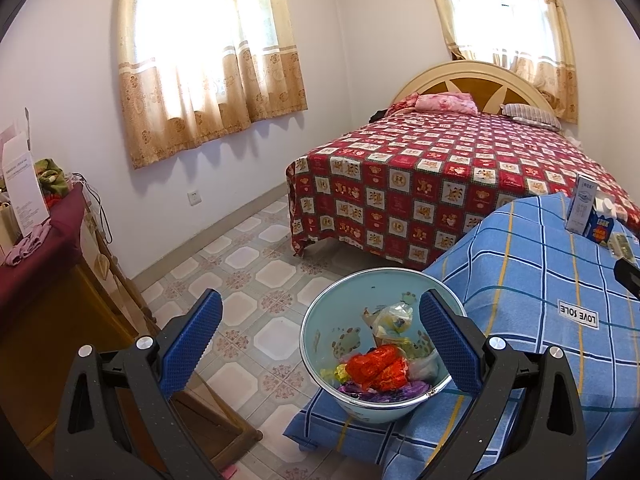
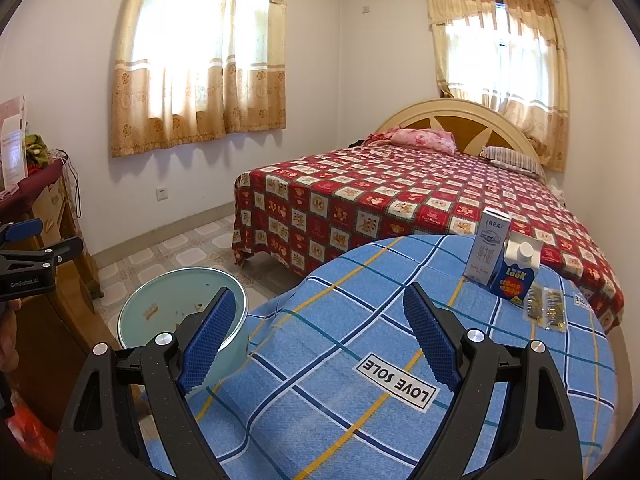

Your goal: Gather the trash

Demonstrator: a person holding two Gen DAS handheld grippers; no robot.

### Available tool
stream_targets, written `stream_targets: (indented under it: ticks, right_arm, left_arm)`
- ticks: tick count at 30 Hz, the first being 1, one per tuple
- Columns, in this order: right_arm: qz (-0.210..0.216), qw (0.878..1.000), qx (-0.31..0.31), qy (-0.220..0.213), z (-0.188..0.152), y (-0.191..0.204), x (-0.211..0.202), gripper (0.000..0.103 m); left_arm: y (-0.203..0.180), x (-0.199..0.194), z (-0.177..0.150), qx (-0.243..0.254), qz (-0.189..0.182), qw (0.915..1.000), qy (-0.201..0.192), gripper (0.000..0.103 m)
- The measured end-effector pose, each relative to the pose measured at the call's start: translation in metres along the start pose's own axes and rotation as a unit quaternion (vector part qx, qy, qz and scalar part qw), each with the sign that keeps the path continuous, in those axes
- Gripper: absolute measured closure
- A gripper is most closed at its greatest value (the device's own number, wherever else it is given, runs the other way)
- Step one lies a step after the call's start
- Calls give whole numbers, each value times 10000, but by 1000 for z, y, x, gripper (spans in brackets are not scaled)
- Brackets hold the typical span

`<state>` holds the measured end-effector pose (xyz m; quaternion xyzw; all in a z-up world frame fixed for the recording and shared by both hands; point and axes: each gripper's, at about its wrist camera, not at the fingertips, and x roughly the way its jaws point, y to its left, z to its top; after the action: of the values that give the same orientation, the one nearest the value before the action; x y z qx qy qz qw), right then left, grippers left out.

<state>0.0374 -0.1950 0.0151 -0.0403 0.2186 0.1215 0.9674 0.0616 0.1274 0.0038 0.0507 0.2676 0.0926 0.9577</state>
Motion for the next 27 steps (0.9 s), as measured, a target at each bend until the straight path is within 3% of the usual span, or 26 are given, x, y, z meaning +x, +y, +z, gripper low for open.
stream_targets:
  ticks: [22, 27]
  right_arm:
    - [-15, 10000, 4, 24, -3, 0, 0, 18]
    - [-256, 9995, 70, 150, -7, -21, 2, 16]
  left_arm:
    - [-7, 6, -6, 102, -45, 9998, 134, 6]
    - [-8, 7, -7, 108, -60, 9998, 141, 6]
